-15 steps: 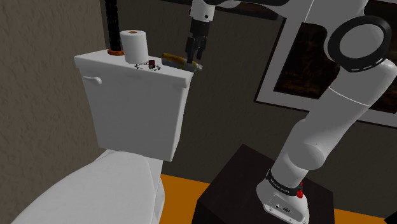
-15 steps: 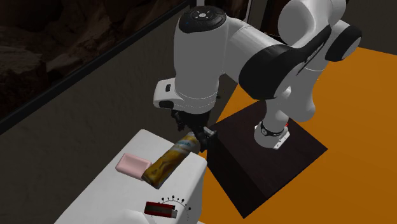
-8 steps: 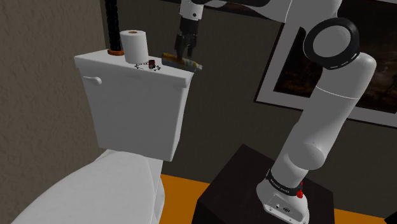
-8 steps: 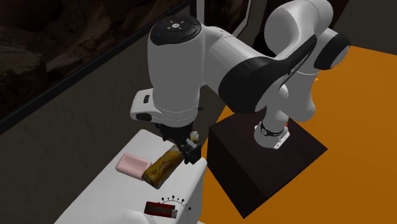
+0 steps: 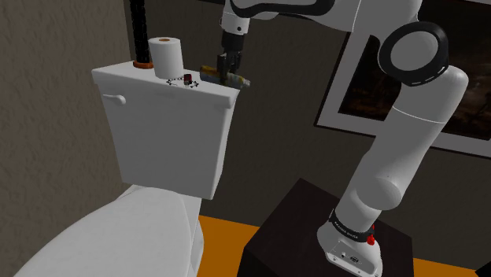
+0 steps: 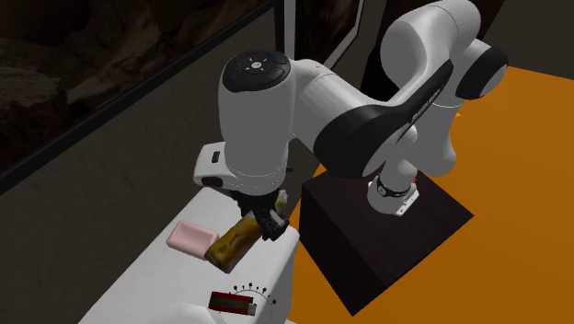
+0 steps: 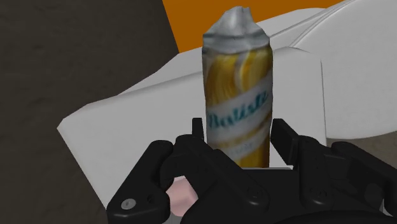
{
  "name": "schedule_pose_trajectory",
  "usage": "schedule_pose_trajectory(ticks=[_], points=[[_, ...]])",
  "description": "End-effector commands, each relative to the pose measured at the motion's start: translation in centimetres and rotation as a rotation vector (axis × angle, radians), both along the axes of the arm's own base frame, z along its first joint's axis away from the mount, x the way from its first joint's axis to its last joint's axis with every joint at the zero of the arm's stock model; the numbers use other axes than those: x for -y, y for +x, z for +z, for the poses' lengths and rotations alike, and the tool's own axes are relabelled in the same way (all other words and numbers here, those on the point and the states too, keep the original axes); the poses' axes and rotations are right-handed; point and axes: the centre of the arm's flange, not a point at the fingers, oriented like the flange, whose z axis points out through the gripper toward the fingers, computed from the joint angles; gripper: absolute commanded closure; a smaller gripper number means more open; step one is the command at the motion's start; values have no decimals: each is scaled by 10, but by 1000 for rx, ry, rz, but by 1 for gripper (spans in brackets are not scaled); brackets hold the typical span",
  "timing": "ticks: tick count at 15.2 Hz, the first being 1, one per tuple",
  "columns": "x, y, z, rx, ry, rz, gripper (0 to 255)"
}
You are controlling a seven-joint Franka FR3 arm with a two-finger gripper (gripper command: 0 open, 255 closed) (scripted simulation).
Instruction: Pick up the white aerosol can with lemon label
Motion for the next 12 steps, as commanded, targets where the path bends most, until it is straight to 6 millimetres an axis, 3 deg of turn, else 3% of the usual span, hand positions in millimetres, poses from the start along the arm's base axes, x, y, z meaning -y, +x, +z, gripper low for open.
schedule_pose_trajectory(ticks=[1,8,12], points=[[0,0,0,0,0,0,255],[0,0,-1,0,0,0,255],[0,0,21,0,0,0,255]])
